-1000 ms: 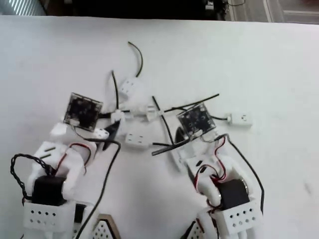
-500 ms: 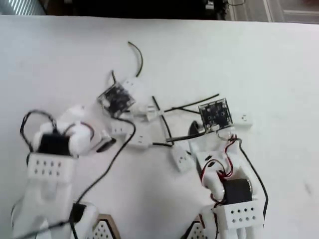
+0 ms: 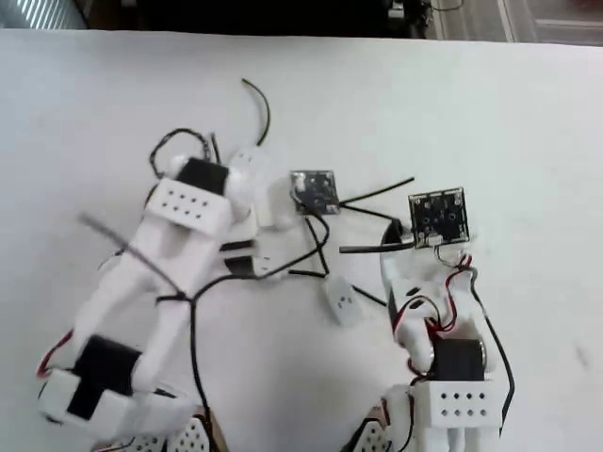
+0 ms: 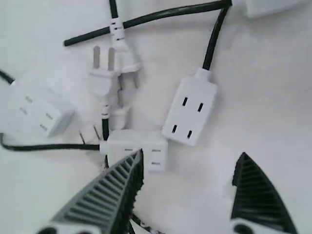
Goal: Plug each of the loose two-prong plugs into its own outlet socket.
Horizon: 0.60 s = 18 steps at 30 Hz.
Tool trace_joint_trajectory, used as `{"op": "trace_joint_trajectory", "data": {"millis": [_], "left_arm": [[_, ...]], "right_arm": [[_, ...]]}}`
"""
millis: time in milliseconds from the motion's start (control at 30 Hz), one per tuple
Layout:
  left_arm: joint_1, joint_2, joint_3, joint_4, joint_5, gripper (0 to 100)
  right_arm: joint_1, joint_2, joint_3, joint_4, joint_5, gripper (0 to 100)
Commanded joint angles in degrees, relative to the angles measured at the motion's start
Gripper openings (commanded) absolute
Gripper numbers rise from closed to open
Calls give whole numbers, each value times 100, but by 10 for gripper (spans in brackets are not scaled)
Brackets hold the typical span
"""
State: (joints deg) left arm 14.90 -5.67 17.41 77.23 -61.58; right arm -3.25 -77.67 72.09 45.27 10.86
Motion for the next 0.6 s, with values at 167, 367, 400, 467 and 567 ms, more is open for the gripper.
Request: {"op": "trace_joint_trajectory", "data": {"millis": [167,367,400,467,567], "left_arm": [[110,1657,-976,-343,-185,299],[119,2466,-1213,-545,-167,295],[101,2563,-1196,-642,-158,294],[84,2686,-1178,-730,-141,290],[101,2686,-1204,-712,-141,221]], "right_arm": [[40,-66,-44,-110,-44,18],[31,-66,-44,-101,-44,18],[40,-66,-44,-101,-44,18],[57,-66,-44,-101,-44,18],[66,-84,-44,-101,-44,18]]}}
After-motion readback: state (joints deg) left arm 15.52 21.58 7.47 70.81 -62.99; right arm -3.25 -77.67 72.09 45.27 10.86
